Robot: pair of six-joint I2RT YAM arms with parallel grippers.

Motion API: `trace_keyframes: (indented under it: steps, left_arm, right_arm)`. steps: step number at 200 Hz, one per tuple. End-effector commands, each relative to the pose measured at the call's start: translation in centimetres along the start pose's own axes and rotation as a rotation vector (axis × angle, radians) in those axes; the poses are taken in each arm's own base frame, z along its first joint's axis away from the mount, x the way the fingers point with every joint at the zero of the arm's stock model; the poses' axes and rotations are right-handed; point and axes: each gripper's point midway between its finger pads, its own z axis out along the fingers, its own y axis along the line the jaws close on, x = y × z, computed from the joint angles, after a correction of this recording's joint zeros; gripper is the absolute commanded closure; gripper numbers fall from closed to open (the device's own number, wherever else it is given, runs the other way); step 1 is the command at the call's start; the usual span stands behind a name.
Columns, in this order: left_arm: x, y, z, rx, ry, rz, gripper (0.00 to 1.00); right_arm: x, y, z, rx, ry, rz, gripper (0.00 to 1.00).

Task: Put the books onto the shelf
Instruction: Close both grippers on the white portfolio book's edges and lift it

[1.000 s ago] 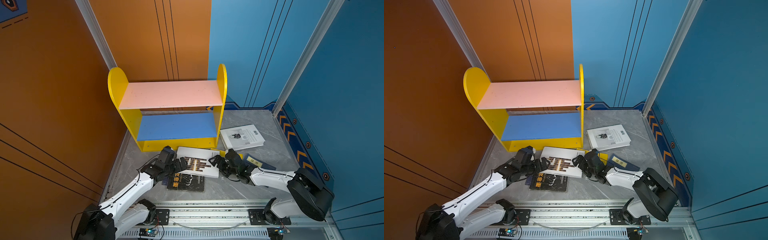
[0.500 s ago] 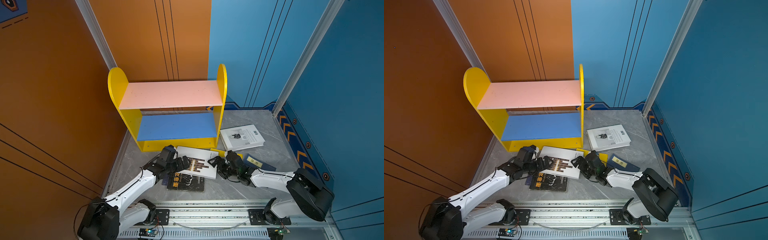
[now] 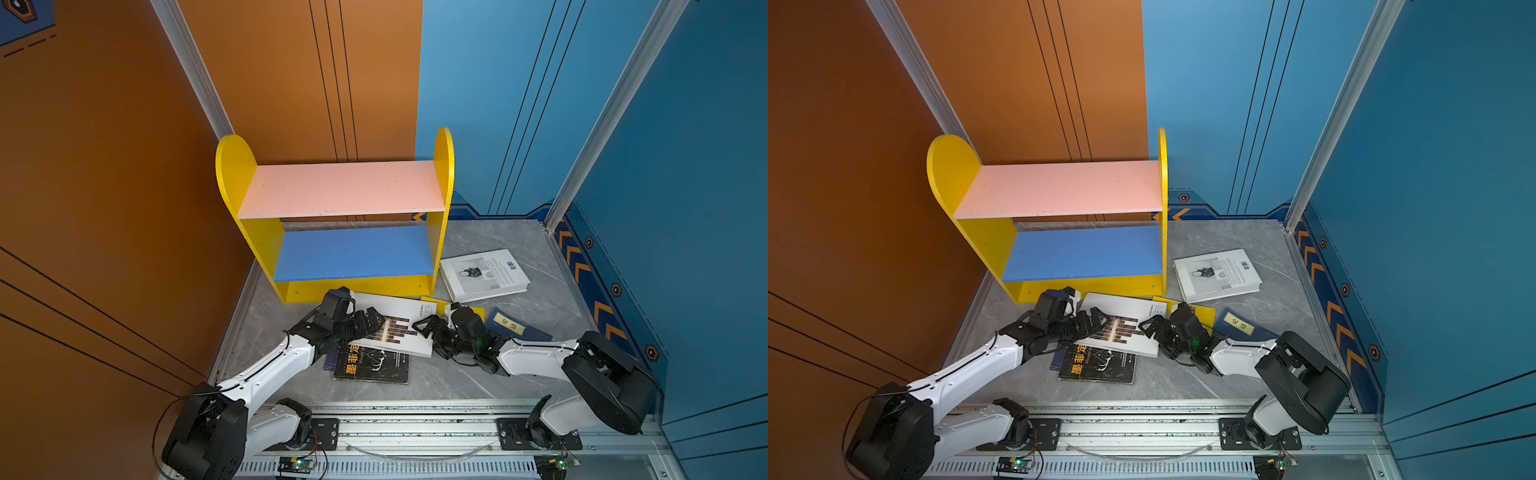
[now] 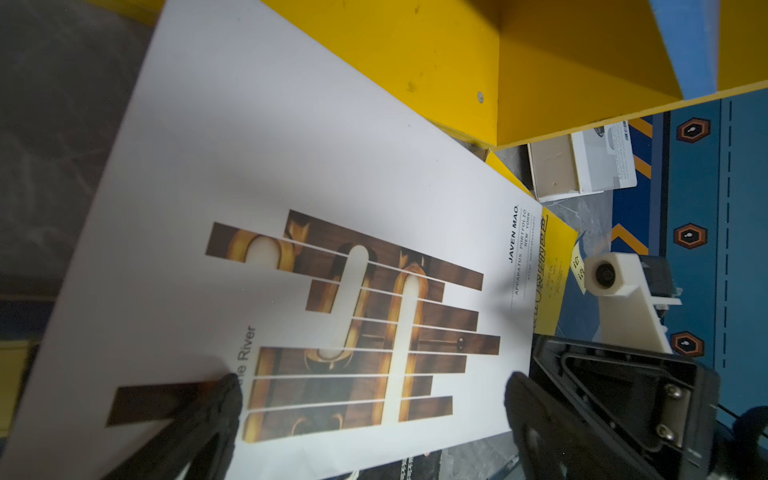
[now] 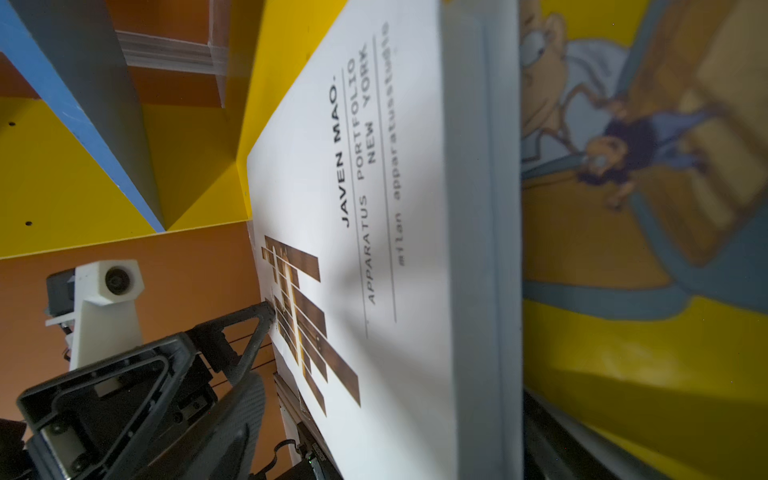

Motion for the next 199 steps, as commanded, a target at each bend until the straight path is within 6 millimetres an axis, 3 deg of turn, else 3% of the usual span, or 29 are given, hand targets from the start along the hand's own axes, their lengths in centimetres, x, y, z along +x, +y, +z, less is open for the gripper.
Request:
trace_keyframes:
  steps: [1, 21, 40, 59, 72, 111, 153, 199]
  left_arm:
    - [1.8, 1.8, 0.3, -0.048, 0.075, -0.044, 0.00]
    - [1.4, 2.0, -0.3, -0.058, 0.067, -0.038, 0.00]
    - [0.0, 1.8, -2.5, -0.090, 0.032, 0.004, 0.00]
    - [-1.5, 3.1, -5.2, -0.188, -0.036, 0.050, 0.02]
    - [-1.8, 4.4, -5.9, -0.223, -0.038, 0.037, 0.02]
    - [-1.4, 6.8, -4.4, -0.243, 0.018, -0.024, 0.02]
    - [-2.2, 5.4, -2.5, -0.174, 0.035, -0.014, 0.00]
    - [-1.1, 4.3, -1.3, -0.130, 0.082, -0.013, 0.02]
  right_arm:
    - [0.6, 1.0, 0.7, -0.055, 0.024, -0.011, 0.19]
    - [0.2, 1.2, 0.7, -0.067, 0.010, -0.001, 0.27]
    - [-0.4, 0.1, 0.5, -0.023, -0.021, 0.009, 0.30]
    - [-0.7, -0.3, 0.6, -0.006, -0.027, 0.014, 0.32]
    - [-0.6, -0.4, 0.8, 0.000, -0.021, 0.013, 0.33]
    - [-0.8, -0.5, 1.0, 0.012, -0.022, 0.016, 0.36]
    - [-0.6, 0.1, 1.5, -0.003, -0.008, 0.018, 0.39]
    - [-0.9, 2.4, 1.5, -0.087, -0.035, 0.035, 0.34]
